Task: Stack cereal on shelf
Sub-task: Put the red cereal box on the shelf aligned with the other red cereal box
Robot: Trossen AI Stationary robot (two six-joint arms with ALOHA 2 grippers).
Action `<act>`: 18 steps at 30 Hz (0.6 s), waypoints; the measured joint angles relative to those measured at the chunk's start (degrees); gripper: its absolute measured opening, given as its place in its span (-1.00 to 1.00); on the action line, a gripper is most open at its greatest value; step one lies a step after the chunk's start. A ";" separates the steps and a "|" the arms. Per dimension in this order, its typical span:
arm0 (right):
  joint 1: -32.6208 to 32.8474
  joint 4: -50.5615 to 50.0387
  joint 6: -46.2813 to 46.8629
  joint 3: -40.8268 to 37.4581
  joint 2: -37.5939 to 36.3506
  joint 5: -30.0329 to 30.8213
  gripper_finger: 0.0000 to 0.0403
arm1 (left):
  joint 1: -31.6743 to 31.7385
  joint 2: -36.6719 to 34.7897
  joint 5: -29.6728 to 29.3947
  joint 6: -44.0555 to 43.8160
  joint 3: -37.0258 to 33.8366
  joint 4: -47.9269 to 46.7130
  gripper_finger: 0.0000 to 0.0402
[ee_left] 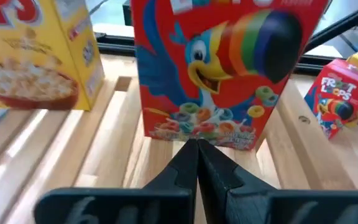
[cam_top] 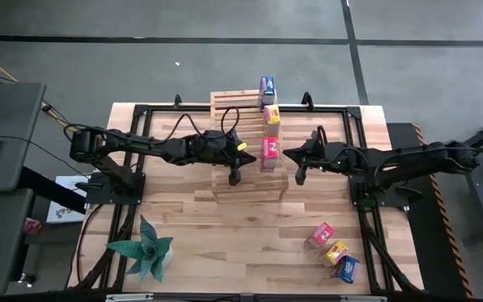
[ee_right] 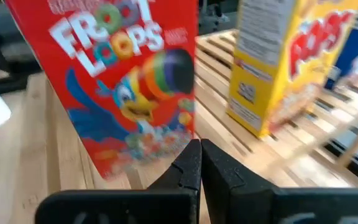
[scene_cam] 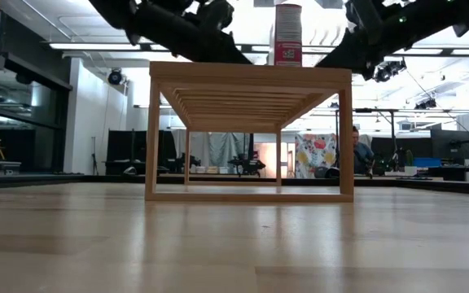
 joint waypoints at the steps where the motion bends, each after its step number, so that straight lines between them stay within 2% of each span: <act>1: 0.02 -1.16 0.07 0.00 -0.83 0.24 -1.00 | 0.25 -1.04 0.00 0.58 0.02 -1.29 -1.00; 4: 0.02 -4.53 0.48 0.00 -3.34 1.56 -1.00 | 1.12 -4.87 -0.10 1.53 0.01 -6.07 -1.00; 7: 0.02 -7.14 1.14 0.00 -6.19 2.02 -1.00 | 1.82 -9.82 -0.08 2.94 -2.40 -5.93 -1.00; 12: 0.02 -7.07 1.95 0.00 -12.08 0.88 -1.00 | 3.00 -18.88 0.49 3.30 -11.33 4.02 -1.00; 18: -0.35 -0.92 1.01 0.07 -16.52 -0.37 -0.97 | 4.36 -27.77 1.01 5.10 -20.89 15.21 -1.00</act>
